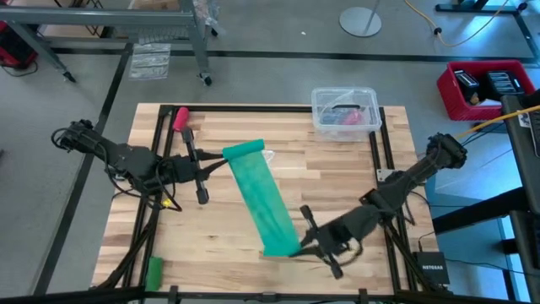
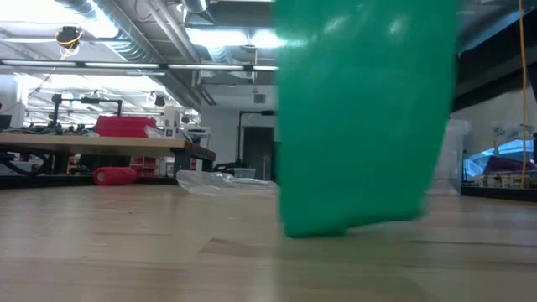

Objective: Roll bandage
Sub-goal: Roll the green bandage

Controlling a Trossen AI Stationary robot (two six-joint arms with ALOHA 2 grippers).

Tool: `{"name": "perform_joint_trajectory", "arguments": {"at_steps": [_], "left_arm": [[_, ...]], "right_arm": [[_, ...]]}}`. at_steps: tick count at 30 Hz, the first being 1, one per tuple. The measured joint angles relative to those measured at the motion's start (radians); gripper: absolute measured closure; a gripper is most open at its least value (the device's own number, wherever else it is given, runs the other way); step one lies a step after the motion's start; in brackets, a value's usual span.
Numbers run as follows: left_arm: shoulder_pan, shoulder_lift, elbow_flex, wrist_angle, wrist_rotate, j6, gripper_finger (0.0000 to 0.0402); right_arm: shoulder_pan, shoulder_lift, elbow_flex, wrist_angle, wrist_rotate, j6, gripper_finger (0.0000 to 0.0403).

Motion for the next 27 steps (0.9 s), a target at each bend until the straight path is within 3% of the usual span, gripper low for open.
{"name": "perform_joint_trajectory", "arguments": {"at_steps": [13, 27], "left_arm": [[0.000, 0.019, -0.052, -0.089, -0.002, -0.077, 0.0384], [0.000, 0.217, -0.057, -0.125, 0.036, -0.182, 0.0384]], "right_arm": [[0.097, 0.000, 0.240, -0.073, 0.122, -0.121, 0.0402], [0.095, 0.000, 0.391, -0.076, 0.190, -0.200, 0.0402]]}}
